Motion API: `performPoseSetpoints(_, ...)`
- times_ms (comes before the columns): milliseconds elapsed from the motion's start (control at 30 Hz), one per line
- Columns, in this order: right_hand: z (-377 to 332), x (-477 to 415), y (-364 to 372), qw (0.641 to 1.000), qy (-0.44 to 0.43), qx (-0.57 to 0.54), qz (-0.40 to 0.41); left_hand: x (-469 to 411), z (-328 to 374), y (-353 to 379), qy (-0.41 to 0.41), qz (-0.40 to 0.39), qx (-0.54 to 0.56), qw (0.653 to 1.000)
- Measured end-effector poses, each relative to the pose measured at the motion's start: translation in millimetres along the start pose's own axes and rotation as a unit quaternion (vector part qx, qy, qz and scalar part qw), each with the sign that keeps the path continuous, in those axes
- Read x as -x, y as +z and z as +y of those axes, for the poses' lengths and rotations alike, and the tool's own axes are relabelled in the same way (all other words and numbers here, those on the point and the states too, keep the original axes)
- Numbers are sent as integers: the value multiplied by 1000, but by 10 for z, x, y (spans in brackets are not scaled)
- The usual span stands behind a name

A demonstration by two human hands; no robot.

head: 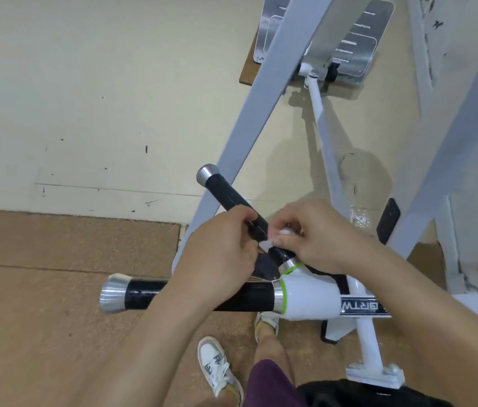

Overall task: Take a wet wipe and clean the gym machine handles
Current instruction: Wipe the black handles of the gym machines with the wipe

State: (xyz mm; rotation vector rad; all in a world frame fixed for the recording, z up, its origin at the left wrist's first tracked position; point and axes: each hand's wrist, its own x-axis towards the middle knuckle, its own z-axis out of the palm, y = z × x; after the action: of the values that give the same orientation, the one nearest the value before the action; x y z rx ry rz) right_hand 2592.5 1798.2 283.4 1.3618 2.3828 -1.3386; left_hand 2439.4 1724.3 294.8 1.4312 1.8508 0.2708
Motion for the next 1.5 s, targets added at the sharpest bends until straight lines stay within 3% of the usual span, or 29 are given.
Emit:
performPoseSetpoints(67,100,195,-109,997,19,-11,-71,-50,13,-2,7,-8,-28,1000)
performPoseSetpoints(133,163,255,-115,993,41,-70,-83,-61,24,8,30,-13,-55,998)
performPoseSetpoints(200,188,209,-1,982,60,-180,-21,-57,48,16,54,-26,-70,996)
performPoseSetpoints(333,204,156,185,924,109,-358,81,-181,104,-45,79,-51,-94,991)
performPoseSetpoints(467,267,148,242,912,120,-380,93,-400,150,-116,59,-76,-101,990)
performPoseSetpoints(567,349,130,228,898,137,-408,88,-482,212,-72,102,-122,-119,980)
performPoseSetpoints(733,451,278,232,900,147,-409,28,-559,227,-131,134,-172,-118,969)
performPoseSetpoints(867,358,79,272,841,169,-505,95,-691,205,-133,109,-179,-89,974)
performPoseSetpoints(1033,358,163,264,844,146,-514,46,-794,160,-164,130,-204,-60,969)
performPoseSetpoints(1233,360,246,284,866,165,-461,103,-833,86,-195,179,-247,-57,951)
performPoseSetpoints(1400,325,369,150,872,191,-440,93,-928,-138,-387,115,-135,-122,977)
performPoseSetpoints(1500,221,68,195,898,171,-385,126,-945,-193,-419,68,-104,-105,987)
